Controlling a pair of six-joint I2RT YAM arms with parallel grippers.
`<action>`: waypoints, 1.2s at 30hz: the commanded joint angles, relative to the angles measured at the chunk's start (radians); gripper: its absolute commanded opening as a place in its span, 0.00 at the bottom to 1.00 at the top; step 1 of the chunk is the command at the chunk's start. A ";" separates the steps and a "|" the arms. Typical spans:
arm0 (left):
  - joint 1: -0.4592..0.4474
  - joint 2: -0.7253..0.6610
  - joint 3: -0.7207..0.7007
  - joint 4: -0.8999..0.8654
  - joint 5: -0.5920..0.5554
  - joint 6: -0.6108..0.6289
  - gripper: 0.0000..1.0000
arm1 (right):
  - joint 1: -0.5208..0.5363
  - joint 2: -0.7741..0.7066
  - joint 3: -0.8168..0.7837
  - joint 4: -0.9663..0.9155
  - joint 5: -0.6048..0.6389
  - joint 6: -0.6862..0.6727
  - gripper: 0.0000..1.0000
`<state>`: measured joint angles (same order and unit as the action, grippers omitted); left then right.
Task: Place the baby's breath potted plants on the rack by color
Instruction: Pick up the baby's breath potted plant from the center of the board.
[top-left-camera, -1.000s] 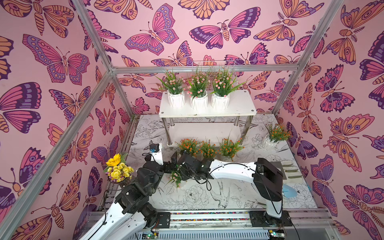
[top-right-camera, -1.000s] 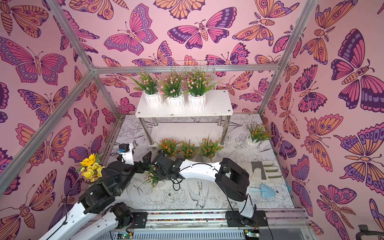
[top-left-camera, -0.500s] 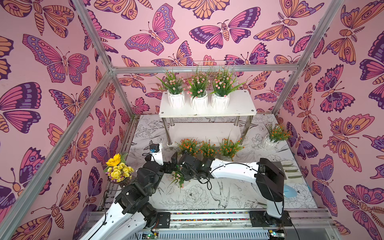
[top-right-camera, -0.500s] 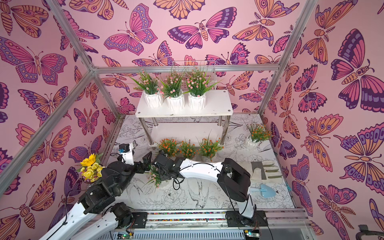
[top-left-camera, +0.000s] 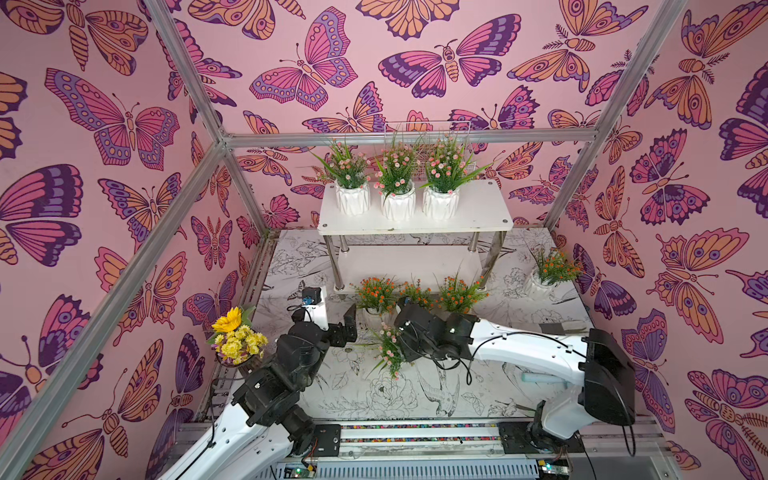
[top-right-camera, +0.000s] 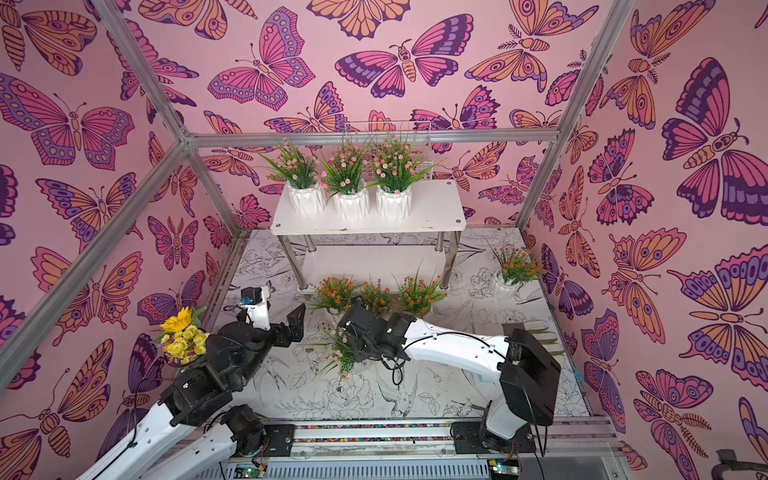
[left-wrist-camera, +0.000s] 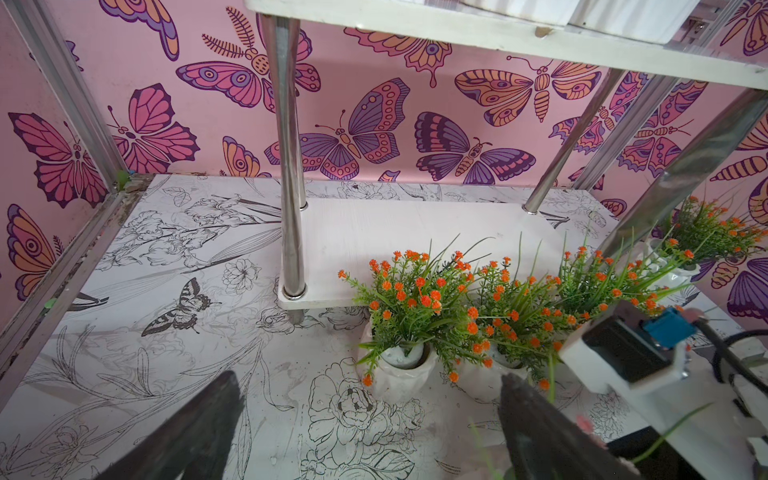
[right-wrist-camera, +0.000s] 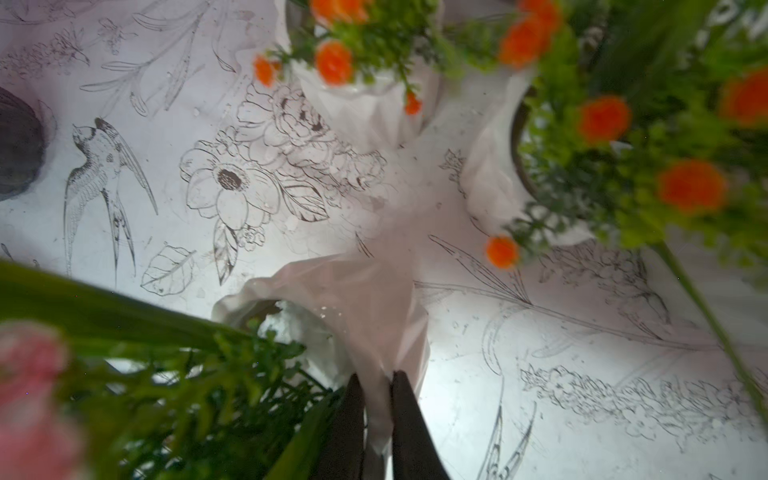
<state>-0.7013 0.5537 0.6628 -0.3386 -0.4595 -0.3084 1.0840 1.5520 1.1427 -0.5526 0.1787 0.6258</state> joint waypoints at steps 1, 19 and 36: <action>-0.001 0.006 -0.021 0.017 0.015 -0.003 0.97 | -0.039 -0.105 -0.034 -0.015 -0.008 0.009 0.00; 0.000 0.183 0.027 0.110 0.379 0.096 0.94 | -0.363 -0.364 0.161 -0.342 -0.162 -0.170 0.00; 0.000 0.207 0.028 0.112 0.428 0.116 0.94 | -0.659 -0.274 0.683 -0.660 -0.291 -0.314 0.00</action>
<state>-0.7013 0.7704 0.6804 -0.2539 -0.0452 -0.2092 0.4583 1.2663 1.7454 -1.1881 -0.0570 0.3439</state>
